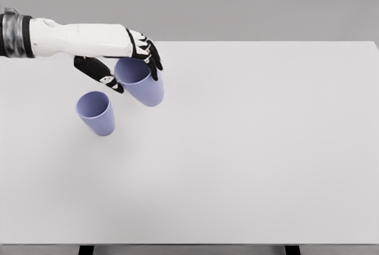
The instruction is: Place the right cup on the left cup with left arm
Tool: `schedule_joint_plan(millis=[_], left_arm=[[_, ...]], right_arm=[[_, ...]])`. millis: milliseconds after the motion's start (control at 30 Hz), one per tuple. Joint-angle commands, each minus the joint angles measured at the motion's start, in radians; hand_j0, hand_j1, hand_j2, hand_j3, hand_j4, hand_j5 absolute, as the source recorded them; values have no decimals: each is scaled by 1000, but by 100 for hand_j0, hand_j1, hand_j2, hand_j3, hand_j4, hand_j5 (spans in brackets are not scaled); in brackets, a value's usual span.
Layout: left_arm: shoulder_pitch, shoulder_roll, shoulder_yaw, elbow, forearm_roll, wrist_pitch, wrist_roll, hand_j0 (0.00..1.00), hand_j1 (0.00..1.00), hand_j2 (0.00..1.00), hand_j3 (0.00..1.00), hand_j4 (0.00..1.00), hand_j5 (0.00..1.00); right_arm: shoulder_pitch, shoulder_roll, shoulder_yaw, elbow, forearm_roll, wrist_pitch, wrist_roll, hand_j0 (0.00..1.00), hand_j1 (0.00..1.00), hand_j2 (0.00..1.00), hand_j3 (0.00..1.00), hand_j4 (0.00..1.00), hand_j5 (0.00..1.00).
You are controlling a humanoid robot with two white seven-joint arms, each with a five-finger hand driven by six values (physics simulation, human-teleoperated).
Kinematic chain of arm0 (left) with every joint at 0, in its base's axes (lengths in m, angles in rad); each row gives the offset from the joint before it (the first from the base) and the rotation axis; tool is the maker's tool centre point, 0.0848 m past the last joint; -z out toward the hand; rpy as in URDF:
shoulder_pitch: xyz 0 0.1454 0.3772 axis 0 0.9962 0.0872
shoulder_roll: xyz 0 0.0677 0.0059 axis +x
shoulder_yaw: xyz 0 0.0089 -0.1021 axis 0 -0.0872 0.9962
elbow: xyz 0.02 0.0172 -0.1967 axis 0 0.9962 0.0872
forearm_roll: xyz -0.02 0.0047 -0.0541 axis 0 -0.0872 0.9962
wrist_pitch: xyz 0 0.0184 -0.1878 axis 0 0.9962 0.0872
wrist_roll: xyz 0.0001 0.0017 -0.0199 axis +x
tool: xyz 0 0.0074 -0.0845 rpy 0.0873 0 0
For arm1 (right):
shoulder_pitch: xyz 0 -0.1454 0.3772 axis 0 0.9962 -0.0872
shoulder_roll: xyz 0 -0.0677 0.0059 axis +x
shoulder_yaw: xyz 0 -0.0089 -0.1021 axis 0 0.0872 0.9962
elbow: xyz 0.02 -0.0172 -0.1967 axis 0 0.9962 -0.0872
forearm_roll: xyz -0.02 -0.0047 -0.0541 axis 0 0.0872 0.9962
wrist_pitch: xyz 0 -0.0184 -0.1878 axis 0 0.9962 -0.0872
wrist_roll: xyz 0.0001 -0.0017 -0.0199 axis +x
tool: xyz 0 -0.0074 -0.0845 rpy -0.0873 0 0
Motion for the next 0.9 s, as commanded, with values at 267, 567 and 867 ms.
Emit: schedule_joint_plan(millis=[267,567,867], left_arm=[[-44,100,1,-47,28,3,1,61,61,61,61,61,61],[-72,165,-11,-48,16,3,-24,61,61,61,61,61,61],[-112,196,-14,-54,7,3,-67,61,61,61,61,61,61]], right_arm=[[0,0,0,0,0,0,0,100,100,100,100,100,100],[0,0,0,0,0,0,0,100,100,100,100,100,100],[0,0,0,0,0,0,0,100,100,100,100,100,100]])
